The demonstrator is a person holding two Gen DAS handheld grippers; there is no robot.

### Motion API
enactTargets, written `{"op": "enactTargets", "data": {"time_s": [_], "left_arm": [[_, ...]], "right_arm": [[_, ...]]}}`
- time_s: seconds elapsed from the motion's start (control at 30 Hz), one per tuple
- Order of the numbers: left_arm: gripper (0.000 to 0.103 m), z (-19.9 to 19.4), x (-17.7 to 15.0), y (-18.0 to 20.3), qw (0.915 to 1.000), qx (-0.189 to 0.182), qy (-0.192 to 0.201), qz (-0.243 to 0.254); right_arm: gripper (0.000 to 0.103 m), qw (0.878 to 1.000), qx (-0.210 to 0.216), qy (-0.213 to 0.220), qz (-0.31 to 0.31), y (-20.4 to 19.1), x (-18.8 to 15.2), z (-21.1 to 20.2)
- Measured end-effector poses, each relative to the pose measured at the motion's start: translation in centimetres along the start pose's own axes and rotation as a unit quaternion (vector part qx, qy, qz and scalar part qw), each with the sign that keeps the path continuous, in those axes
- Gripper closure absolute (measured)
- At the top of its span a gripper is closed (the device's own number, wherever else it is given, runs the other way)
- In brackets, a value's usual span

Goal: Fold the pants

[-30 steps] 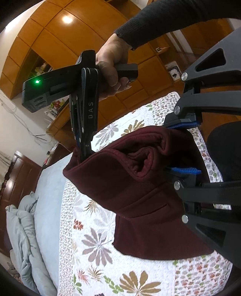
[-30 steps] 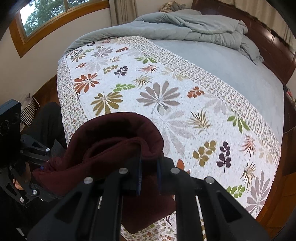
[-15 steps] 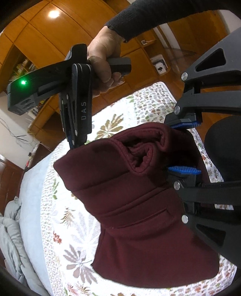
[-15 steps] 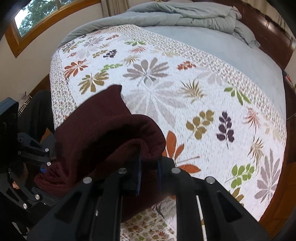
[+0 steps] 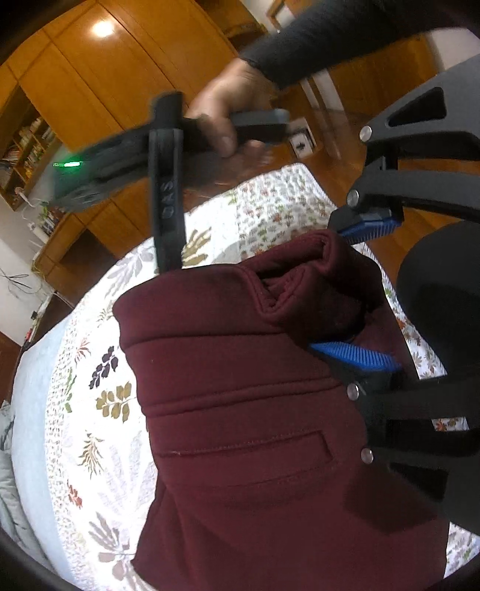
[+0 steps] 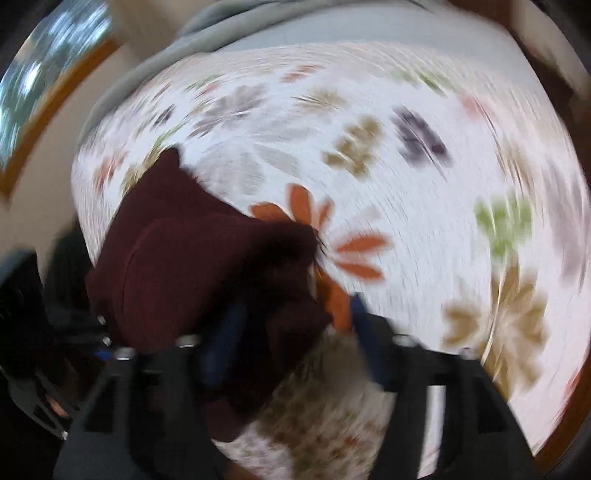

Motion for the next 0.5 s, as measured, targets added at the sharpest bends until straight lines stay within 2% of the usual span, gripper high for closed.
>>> {"op": "enactTargets", "data": {"time_s": [0.07, 0.13, 0.2, 0.23, 0.27, 0.3, 0.33, 0.4, 0.43, 0.5], "left_arm": [[0.043, -0.8, 0.0, -0.1, 0.9997, -0.024, 0.003, -0.003], [0.035, -1.4, -0.3, 0.3, 0.9991, -0.043, 0.005, -0.004], [0.026, -2.6, -0.4, 0.8, 0.997, -0.077, 0.011, -0.004], [0.024, -3.3, -0.3, 1.1, 0.9954, -0.095, 0.015, -0.001], [0.024, -4.1, -0.2, 1.4, 0.9937, -0.111, 0.019, 0.0], [0.024, -4.9, -0.1, 1.2, 0.9921, -0.124, 0.021, -0.001], [0.024, -5.8, 0.0, 0.9, 0.9901, -0.138, 0.022, -0.006], [0.024, -7.9, 1.0, -0.8, 0.9865, -0.156, 0.038, -0.031], [0.023, -8.6, 1.7, -1.7, 0.9861, -0.154, 0.047, -0.04], [0.023, -10.6, 2.9, -5.1, 0.9866, -0.131, 0.073, -0.065]], "right_arm": [[0.033, 0.995, 0.025, 0.016, 0.099, 2.0, -2.0, -0.7], [0.033, 0.98, 0.068, 0.052, 0.181, 3.2, -3.7, -1.8], [0.031, 0.94, 0.171, 0.114, 0.274, 2.8, -5.5, -3.5], [0.029, 0.925, 0.204, 0.129, 0.294, 2.3, -5.9, -3.8], [0.023, 0.905, 0.248, 0.144, 0.315, 1.2, -6.6, -4.0], [0.022, 0.896, 0.266, 0.147, 0.322, 0.3, -7.1, -3.7], [0.022, 0.895, 0.271, 0.142, 0.324, -0.5, -7.6, -3.2], [0.02, 0.907, 0.241, 0.132, 0.319, -1.3, -8.5, -1.8], [0.02, 0.909, 0.229, 0.13, 0.324, -1.3, -9.1, -1.0], [0.02, 0.905, 0.234, 0.117, 0.336, -1.4, -9.5, 0.3]]}}
Point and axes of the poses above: each gripper's, at about its wrist camera, not at the fingertips, and z roughly the way its jaws point, y to its right, x to its top, the point moved 9 cm from there along z, roughly the way its jaws point, and after that the axes turned 2 degrees about -z, right-handed, at the moved point
